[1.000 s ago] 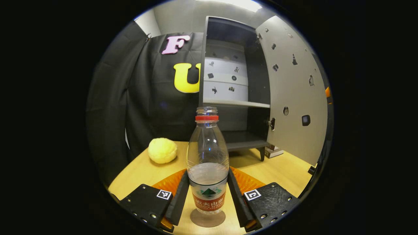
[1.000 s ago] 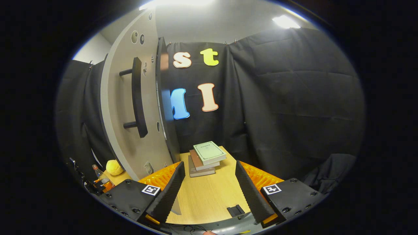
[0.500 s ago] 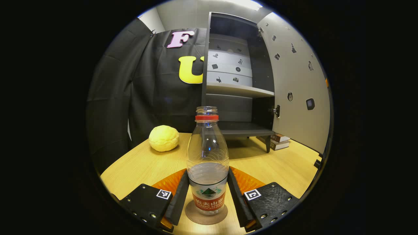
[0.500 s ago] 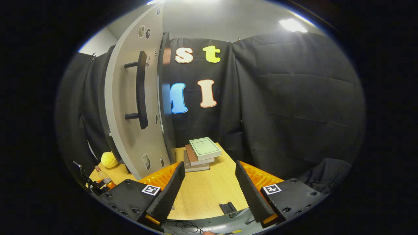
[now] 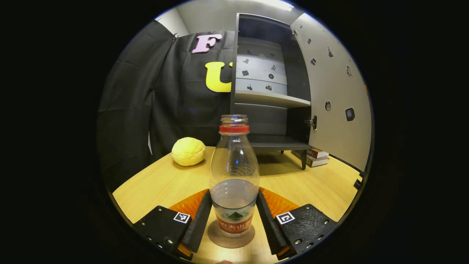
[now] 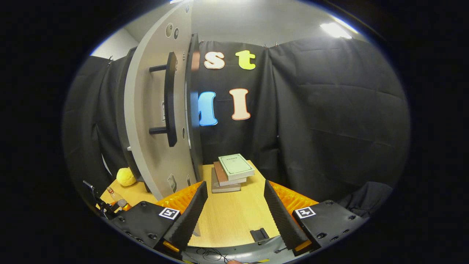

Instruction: Open the cabinet door with the right hand, grasp the bottle in the cabinet with the left hand and place it on the coaster, then close the cabinet door with the right hand.

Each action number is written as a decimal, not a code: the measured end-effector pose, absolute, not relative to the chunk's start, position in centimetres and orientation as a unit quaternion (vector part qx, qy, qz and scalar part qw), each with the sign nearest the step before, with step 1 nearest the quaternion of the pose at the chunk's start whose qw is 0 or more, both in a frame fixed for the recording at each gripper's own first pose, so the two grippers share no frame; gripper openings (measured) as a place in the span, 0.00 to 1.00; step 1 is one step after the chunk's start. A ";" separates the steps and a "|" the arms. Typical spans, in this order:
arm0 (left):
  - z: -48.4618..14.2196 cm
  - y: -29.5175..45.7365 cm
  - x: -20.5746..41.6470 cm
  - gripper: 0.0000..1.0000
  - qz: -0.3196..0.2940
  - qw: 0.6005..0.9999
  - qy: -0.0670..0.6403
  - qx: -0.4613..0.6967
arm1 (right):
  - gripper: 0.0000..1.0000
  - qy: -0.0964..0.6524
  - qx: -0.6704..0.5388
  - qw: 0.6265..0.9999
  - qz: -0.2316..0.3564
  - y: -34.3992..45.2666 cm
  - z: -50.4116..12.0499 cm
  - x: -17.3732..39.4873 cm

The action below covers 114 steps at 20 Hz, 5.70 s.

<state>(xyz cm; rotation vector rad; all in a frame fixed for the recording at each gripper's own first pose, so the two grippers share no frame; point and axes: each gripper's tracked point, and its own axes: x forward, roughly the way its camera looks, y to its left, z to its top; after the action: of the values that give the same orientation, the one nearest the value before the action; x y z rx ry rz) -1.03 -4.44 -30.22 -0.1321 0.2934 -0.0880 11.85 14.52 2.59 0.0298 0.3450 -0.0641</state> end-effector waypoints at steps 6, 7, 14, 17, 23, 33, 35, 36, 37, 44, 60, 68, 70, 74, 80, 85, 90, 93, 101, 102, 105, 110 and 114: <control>-25.0 -4.9 -1.6 0.67 -0.062 0.991 0.106 -0.059 | 0.98 0.160 0.019 0.987 -0.024 14.9 2.9 12.3; -24.5 -4.7 -1.7 0.67 -0.063 0.991 0.102 -0.060 | 0.98 0.157 0.022 0.987 -0.023 15.0 2.9 12.5; -20.8 -2.8 -2.8 0.67 -0.055 0.992 0.088 -0.078 | 0.98 0.139 0.031 0.990 -0.014 15.6 3.8 12.7; -16.4 -1.7 -3.7 0.67 -0.049 0.994 0.060 -0.074 | 0.93 0.126 0.035 0.991 -0.003 15.8 4.2 13.4; -6.7 0.3 -4.3 0.67 -0.002 0.998 0.019 -0.053 | 0.98 0.099 0.052 0.993 0.025 16.3 5.5 14.7; -0.8 -0.6 -6.5 0.66 0.075 0.997 0.000 -0.014 | 0.96 0.072 0.026 0.988 0.136 18.3 6.8 15.6; -0.3 -1.2 -7.1 0.66 0.082 0.997 -0.003 -0.012 | 0.91 0.069 0.014 0.985 0.156 18.6 6.9 15.5; -0.3 -1.5 -7.2 0.66 0.081 0.997 -0.002 -0.014 | 0.95 0.069 0.011 0.984 0.165 18.8 6.9 15.5; -0.5 -1.7 -7.1 0.64 0.079 0.997 0.000 -0.015 | 0.95 0.069 0.011 0.982 0.173 19.0 6.9 15.3; -0.6 -0.2 -4.2 0.64 0.065 0.997 -0.006 -0.037 | 0.96 0.074 0.009 0.974 0.212 21.3 7.1 14.6; -5.1 10.6 0.8 0.67 0.044 0.997 0.018 -0.068 | 0.95 0.075 -0.004 0.966 0.247 25.8 7.0 14.6; -7.6 16.1 -0.1 0.67 0.068 0.994 0.042 -0.068 | 0.95 0.066 -0.016 0.959 0.276 28.5 6.8 15.7; -8.1 17.6 -0.5 0.67 0.079 0.994 0.046 -0.066 | 0.94 0.063 -0.011 0.958 0.280 29.1 6.9 16.2; -8.3 19.9 -1.5 0.67 0.097 0.992 0.047 -0.066 | 0.94 0.070 0.012 0.957 0.280 30.0 6.6 16.9; -7.6 19.9 -1.4 0.67 0.103 0.992 0.052 -0.060 | 0.95 0.080 0.036 0.962 0.259 29.9 7.2 16.6; -4.4 16.1 -0.9 0.67 0.090 0.994 0.034 -0.044 | 0.94 0.061 0.049 0.963 0.259 26.1 9.8 14.4; -0.4 9.6 -0.4 0.67 0.066 0.997 0.018 -0.040 | 0.90 0.036 0.042 0.970 0.236 17.0 11.8 10.3; 1.9 5.5 -0.2 0.67 0.054 0.998 0.009 -0.031 | 0.90 0.023 0.034 0.976 0.214 11.4 12.3 8.6; 5.7 -4.4 -3.7 0.66 0.038 0.999 0.003 -0.006 | 0.94 0.017 0.025 0.985 0.172 -1.7 9.3 4.8; 6.0 -5.1 -4.2 0.66 0.041 0.999 0.000 -0.003 | 0.94 0.019 0.022 0.985 0.169 -2.9 8.6 4.4; 6.3 -6.4 -5.3 0.66 0.041 0.999 -0.002 -0.008 | 0.94 0.034 0.020 0.987 0.157 -5.6 6.6 3.0; 6.5 -6.9 -5.3 0.66 0.028 1.000 0.000 -0.014 | 0.90 0.036 0.011 0.990 0.135 -7.3 4.6 1.1; 7.0 -5.2 -5.6 0.68 0.030 0.999 -0.006 -0.006 | 0.94 0.039 0.017 0.991 0.129 -6.8 4.0 0.2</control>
<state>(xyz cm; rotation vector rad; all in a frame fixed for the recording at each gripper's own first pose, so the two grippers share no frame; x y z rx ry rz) -5.56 -5.23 7.01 -0.0120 -0.0129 0.0609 0.21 -6.79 4.04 0.0341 0.0789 0.2585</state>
